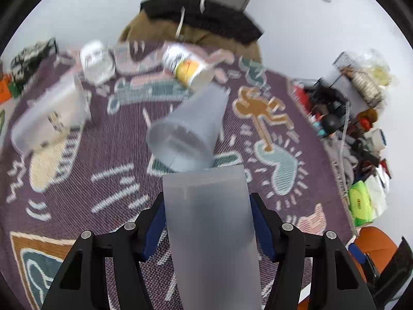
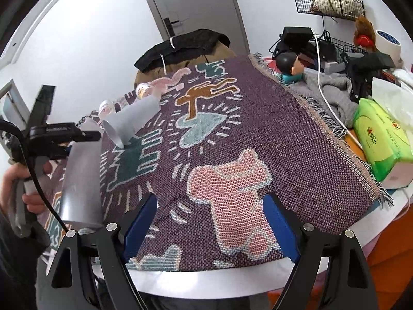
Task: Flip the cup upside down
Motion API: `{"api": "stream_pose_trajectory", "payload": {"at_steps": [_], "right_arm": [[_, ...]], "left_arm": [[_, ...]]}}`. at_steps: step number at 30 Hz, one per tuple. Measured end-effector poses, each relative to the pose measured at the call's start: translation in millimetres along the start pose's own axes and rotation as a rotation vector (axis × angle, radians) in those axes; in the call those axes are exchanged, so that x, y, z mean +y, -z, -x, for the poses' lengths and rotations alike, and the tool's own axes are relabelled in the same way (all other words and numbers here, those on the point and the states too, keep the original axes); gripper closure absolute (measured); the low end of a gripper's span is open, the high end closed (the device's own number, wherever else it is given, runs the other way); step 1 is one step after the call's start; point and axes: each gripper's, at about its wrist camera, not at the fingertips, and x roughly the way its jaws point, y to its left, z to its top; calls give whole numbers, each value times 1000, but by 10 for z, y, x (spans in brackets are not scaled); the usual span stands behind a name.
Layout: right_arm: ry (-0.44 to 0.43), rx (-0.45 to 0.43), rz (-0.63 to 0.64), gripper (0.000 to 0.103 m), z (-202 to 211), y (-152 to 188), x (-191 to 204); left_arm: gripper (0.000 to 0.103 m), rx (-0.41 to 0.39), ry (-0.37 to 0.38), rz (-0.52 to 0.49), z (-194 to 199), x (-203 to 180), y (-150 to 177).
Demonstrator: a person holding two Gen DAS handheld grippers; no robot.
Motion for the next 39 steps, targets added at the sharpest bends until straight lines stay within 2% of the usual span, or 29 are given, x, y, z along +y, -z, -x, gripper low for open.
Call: {"api": "stream_pose_trajectory", "payload": {"at_steps": [3,6,10,17,23,27,31,37,39], "right_arm": [[2,1,-1,19,1,-9,15],[17,-3,16,19,9,-5,54],[23,8,27,19,-28,7,107],[28,30,62,19,-118,60,210],[26,38,82,19,-150,89,270],[21,41,89,19,-170,96,300],[17,49,94,19,-207,95,330],[-11,54,91,19,-217,97,358],[-15,42,90,19,-194,90,374]], "left_arm": [[40,-113,11,-63,304,-114,37],[41,-238,-18,-143,516,-247,125],[41,-325,-60,-222,637,-384,248],[41,-424,-128,-271,724,-388,375],[41,-420,-150,-268,639,-299,419],[40,-408,-157,-323,506,-365,490],[17,-396,-196,-369,383,-434,547],[14,-416,-159,-325,533,-360,509],[2,-440,-159,-308,618,-334,514]]}}
